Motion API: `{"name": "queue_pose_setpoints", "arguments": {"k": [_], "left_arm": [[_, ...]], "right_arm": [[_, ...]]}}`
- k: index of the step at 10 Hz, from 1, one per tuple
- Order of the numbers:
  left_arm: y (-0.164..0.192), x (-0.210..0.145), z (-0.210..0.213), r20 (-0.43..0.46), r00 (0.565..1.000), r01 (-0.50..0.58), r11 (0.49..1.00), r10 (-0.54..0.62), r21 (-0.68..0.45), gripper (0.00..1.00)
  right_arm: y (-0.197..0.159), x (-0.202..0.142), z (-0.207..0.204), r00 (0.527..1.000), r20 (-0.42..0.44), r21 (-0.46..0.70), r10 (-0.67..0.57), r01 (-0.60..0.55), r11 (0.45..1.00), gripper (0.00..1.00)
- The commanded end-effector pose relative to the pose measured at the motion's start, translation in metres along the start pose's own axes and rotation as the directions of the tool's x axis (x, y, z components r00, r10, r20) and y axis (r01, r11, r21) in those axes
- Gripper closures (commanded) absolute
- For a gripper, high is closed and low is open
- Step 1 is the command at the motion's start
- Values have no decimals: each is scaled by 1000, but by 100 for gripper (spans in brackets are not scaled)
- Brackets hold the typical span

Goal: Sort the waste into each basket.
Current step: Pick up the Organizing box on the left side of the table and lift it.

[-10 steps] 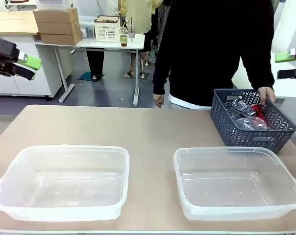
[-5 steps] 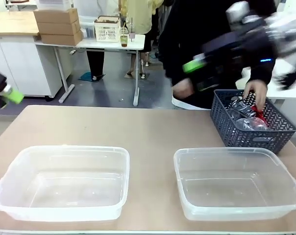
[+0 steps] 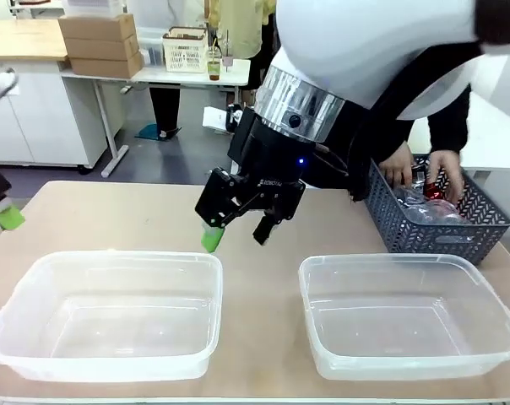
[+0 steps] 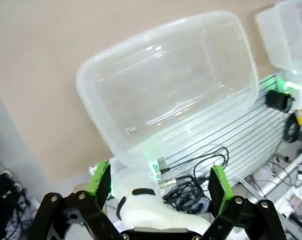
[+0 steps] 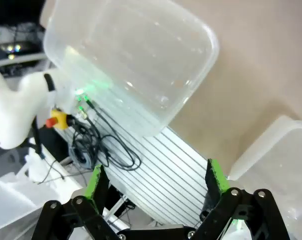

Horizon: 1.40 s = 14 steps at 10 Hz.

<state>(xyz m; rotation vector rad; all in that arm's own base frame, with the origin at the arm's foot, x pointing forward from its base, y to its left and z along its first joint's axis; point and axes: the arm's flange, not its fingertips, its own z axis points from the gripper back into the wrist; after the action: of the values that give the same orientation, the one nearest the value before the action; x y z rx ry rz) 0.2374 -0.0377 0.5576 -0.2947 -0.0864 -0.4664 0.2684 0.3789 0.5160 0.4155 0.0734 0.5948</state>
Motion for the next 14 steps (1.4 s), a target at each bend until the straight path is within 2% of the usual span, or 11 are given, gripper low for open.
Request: {"name": "queue_pose_setpoints", "arguments": {"k": [1, 3, 4, 5, 6, 7, 8, 9, 10, 13, 14], "left_arm": [[14, -11, 3, 13, 999, -53, 999, 53, -8, 0], [4, -2, 1, 6, 1000, -11, 1000, 11, -8, 0], [4, 3, -18, 48, 994, -106, 991, 102, 82, 0], [12, -2, -50, 56, 980, -195, 974, 190, 114, 0], [18, -15, -83, 56, 957, -289, 944, 283, 159, 0], [23, -28, -108, 76, 933, -360, 912, 352, 196, 0], [27, -37, -135, 76, 915, -403, 880, 397, 253, 0], [27, -40, -159, 92, 924, -383, 894, 372, 233, 0], [27, 22, -36, 74, 943, -333, 924, 324, 187, 0], [27, 30, -43, 73, 934, -357, 913, 350, 197, 0], [26, 34, -60, 70, 934, -354, 885, 350, 303, 0]], "right_arm": [[12, -5, 2, 1000, 17, 73, -4, 3, 997, 0], [4, -1, 0, 1000, 2, 16, 1, -1, 1000, 0], [17, 13, -29, 994, -58, -16, -92, 91, 996, 0], [23, 23, -62, 963, -51, -32, -263, 262, 965, 0], [26, 30, -87, 897, 34, -34, -440, 441, 897, 0], [30, 32, -106, 862, 73, -63, -501, 506, 860, 0], [30, 34, -125, 851, 72, -103, -521, 526, 844, 0], [23, 33, -134, 808, 115, -205, -578, 588, 782, 0], [19, 23, -111, 886, 45, -40, -461, 462, 886, 0], [19, 23, -111, 886, 45, -40, -461, 462, 886, 0], [19, 23, -111, 886, 45, -40, -461, 462, 886, 0]]}}
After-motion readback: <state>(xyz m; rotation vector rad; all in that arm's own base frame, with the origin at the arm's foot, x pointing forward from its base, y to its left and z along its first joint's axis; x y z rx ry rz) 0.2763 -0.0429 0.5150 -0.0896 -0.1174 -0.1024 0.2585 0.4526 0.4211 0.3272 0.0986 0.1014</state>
